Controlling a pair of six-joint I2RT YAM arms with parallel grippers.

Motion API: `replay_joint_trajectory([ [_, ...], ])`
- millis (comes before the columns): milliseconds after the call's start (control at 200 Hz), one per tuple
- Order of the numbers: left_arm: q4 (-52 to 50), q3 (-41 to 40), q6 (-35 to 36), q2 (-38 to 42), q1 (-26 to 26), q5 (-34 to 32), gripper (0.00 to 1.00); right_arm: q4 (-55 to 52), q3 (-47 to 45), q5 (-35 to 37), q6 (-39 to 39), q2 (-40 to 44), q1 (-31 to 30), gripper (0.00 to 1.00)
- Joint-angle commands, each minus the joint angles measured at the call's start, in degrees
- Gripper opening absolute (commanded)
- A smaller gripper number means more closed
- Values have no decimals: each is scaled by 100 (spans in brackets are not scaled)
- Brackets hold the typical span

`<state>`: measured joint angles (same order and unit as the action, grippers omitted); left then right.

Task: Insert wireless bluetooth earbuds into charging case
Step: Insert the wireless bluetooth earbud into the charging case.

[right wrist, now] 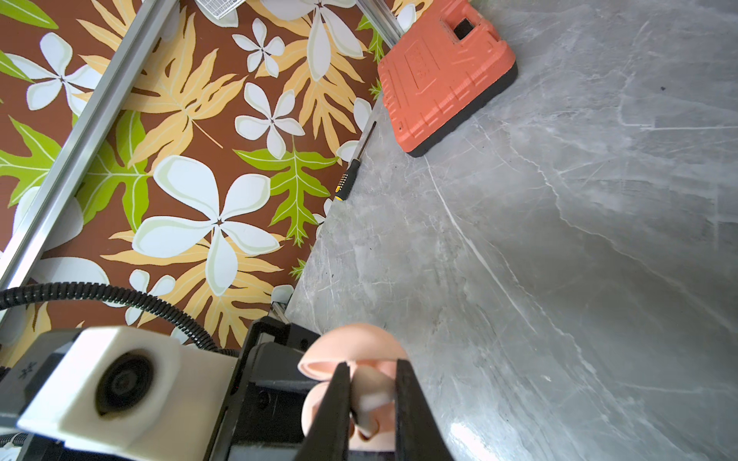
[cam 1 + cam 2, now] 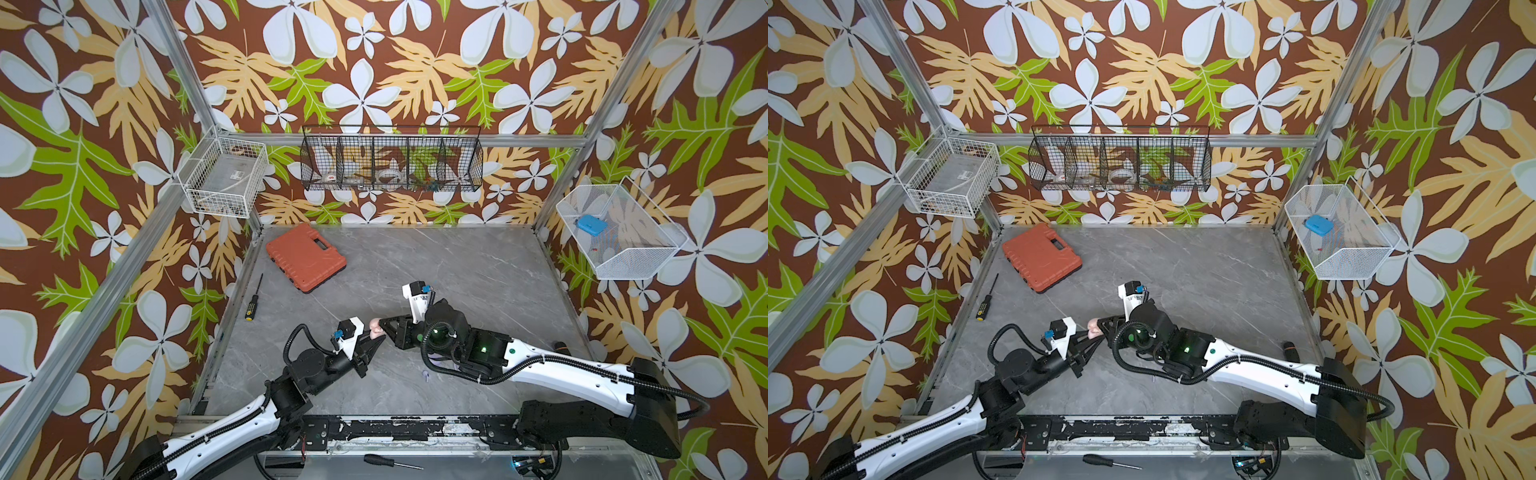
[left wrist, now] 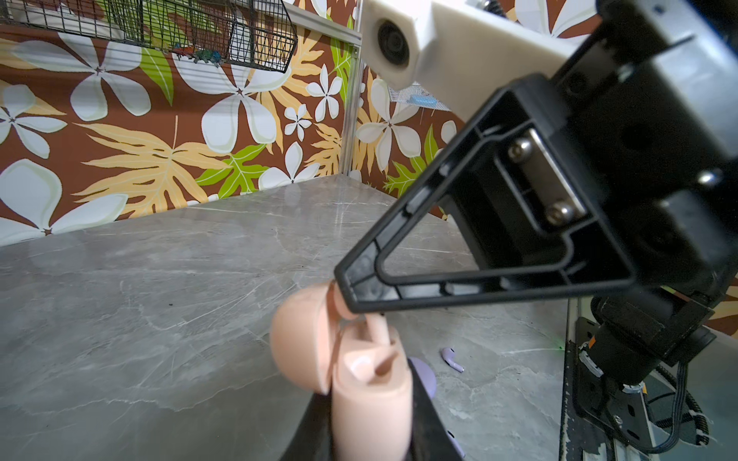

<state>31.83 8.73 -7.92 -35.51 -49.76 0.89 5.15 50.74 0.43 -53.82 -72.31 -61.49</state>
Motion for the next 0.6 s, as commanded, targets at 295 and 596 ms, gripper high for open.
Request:
replay_joint_trajectory([
  [295,447,-24,9,119,66,-36,0,53,-38,94,-16,3,-64,29],
  [596,47,5,623,394,82,31,0,-1113,327,878,376,534,77,50],
])
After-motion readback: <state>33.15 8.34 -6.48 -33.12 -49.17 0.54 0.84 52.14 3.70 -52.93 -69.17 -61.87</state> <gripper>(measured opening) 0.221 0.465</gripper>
